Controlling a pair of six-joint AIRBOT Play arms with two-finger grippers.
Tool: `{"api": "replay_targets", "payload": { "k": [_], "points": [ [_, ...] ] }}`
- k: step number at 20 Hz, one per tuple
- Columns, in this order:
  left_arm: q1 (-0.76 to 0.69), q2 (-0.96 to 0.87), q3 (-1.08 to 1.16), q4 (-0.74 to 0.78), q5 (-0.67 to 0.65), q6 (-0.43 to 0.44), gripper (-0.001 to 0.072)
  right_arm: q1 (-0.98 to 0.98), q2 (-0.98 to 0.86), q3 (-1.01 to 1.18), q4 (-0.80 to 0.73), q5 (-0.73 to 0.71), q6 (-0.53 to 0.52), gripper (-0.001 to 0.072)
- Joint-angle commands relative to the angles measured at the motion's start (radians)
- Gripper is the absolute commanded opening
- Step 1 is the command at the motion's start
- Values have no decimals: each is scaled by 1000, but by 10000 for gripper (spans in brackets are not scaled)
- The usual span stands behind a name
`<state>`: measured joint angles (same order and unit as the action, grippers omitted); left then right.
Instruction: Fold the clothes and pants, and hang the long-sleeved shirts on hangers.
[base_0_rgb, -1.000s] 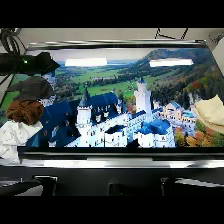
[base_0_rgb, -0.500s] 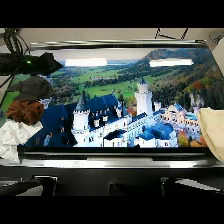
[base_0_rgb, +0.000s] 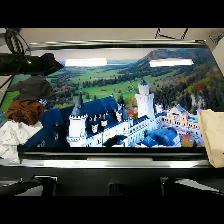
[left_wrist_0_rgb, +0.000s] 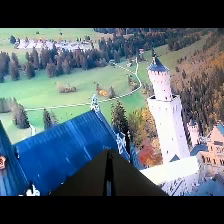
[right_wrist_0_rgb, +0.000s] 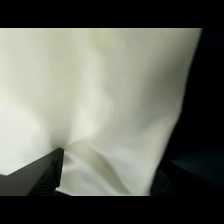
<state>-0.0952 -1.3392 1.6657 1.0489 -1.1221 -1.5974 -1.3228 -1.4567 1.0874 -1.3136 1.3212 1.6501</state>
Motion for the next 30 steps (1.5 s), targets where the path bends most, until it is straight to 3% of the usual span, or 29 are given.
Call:
{"api": "replay_targets", "payload": {
  "k": [1, 4, 6, 9, 12, 15, 18, 19, 20, 21, 22, 23, 25, 30],
  "points": [
    [-1, -8, 0, 2, 26, 0, 15, 0, 16, 68, 92, 131, -11, 595],
    [-1, -16, 0, 2, 39, 4, 15, 0, 29, 193, 33, 358, -4, 596],
    [-1, -23, 0, 3, 38, 4, 16, 0, 58, 260, -18, 425, 26, 596],
    [-1, -31, 0, 3, 38, 5, 15, 0, 113, 364, 23, 418, 48, 596],
    [-1, -32, 0, 2, 43, 57, 15, 34, 140, 517, 243, 288, 38, 594],
    [-15, -38, 0, 107, 66, 82, 13, 278, 161, 616, 278, 94, -23, 594],
    [-72, -68, 0, 490, -10, -65, 13, 691, 153, 614, 100, 43, -44, 594],
    [-79, -83, -1, 537, -56, -127, 15, 845, 138, 605, 16, 50, -10, 595],
    [-79, -101, -9, 529, -108, -159, 65, 967, 118, 587, -54, 56, 25, 599],
    [-79, -117, -26, 509, -170, -154, 283, 1068, 83, 566, -97, 81, 53, 601],
    [-79, -133, -63, 476, -238, -137, 567, 1130, 40, 545, -97, 127, 87, 603],
    [-79, -142, -115, 428, -279, -104, 662, 1175, -14, 525, -72, 180, 113, 606],
    [-79, -131, -245, 394, -272, -71, 659, 1223, -100, 508, -24, 255, 116, 607],
    [-77, -119, -349, 421, -159, -70, 650, 1252, -123, 508, -62, 242, 115, 607]
  ]
}}
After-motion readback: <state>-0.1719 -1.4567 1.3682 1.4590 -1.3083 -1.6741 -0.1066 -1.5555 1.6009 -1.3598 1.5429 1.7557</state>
